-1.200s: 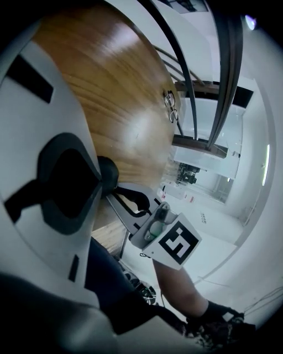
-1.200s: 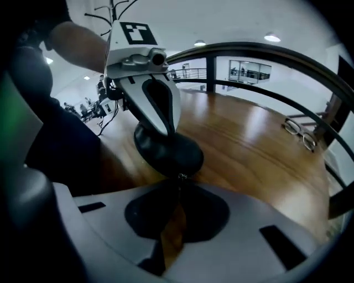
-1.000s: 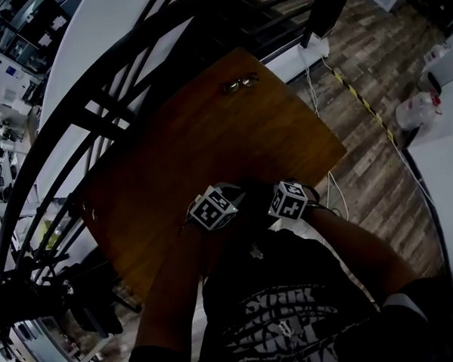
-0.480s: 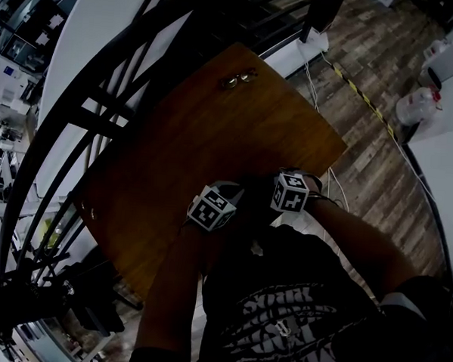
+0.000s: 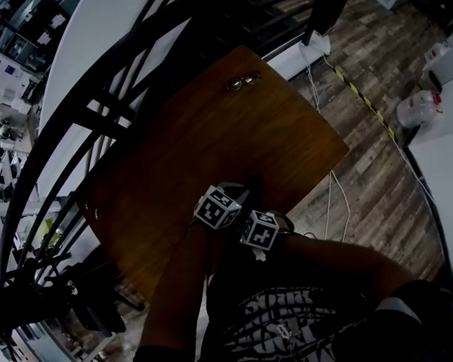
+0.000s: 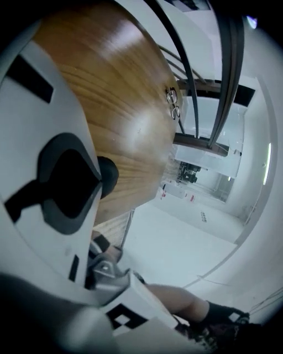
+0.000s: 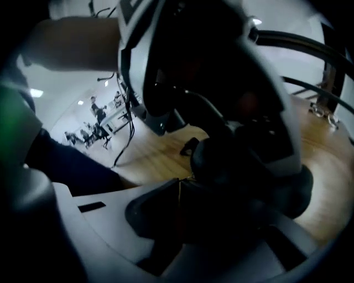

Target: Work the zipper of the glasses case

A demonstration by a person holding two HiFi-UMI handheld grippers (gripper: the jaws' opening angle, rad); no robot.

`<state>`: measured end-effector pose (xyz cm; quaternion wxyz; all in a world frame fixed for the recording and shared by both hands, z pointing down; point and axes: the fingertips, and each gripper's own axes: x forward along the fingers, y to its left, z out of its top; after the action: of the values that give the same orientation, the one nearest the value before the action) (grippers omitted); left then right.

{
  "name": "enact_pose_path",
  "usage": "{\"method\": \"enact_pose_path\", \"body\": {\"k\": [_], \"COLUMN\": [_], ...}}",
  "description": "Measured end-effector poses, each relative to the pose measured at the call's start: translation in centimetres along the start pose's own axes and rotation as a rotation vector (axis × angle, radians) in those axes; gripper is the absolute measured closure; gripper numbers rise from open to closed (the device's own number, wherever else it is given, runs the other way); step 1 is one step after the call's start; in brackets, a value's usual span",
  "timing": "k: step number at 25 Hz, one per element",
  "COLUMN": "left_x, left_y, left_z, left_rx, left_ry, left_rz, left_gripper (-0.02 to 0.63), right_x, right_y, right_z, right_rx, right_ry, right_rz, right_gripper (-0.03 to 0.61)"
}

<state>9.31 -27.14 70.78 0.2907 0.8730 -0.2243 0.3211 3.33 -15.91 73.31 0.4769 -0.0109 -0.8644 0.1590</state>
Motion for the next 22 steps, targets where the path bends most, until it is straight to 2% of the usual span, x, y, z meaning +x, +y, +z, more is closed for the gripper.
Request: {"method": "enact_pose_path", "body": {"k": [2,5,7,11,14,16,18,20,22], "left_x": [-0.1,-0.5,-0.8,-1.4,-4.8,-8.3,-11.1,-13.5,-15.7], "left_y": [0.0,0.3,1.2,1.8,2.5,3.3,3.4,2.5,0.9], "left_z": [0.2,0.2,0.3,0.2,0.9,0.3,-2.0,-5.2,-8.1], "left_rx": [-0.027,-0.093,-0.147,-0.144,-0.195,-0.246,-0.286,-0.307,-0.314], "left_ry": [-0.013,-0.036,-0.072,-0.128,-0.272,-0.379,-0.419,-0.406,-0.39], "left_rz": [0.004,0.001,0.006,0.024,0.057,0.123,0.18,0.221,0.271], "left_gripper": [0.606,0.607,0.607,0.607,0.607,0.607,0.607,0.606,0.604], "right_x": [0.8,1.9,2.8,1.7,-2.4,-5.5,-7.5,-7.7,-6.9], "right_y": [0.8,3.7,5.1,5.2,3.2,1.4,-0.8,-2.2,-2.8], "right_z": [1.6,4.6,5.8,3.0,0.5,-0.6,-1.0,-1.1,-1.3], "right_rx": [0.11,0.305,0.392,0.274,0.243,0.121,-0.093,-0.333,-0.531], "right_ry": [-0.047,-0.21,-0.257,-0.198,-0.231,-0.223,-0.168,-0.074,0.046], "right_rz": [0.033,0.184,0.25,0.181,0.092,-0.029,-0.174,-0.26,-0.272], "right_gripper": [0.569,0.58,0.58,0.578,0.578,0.577,0.57,0.439,0.396]}}
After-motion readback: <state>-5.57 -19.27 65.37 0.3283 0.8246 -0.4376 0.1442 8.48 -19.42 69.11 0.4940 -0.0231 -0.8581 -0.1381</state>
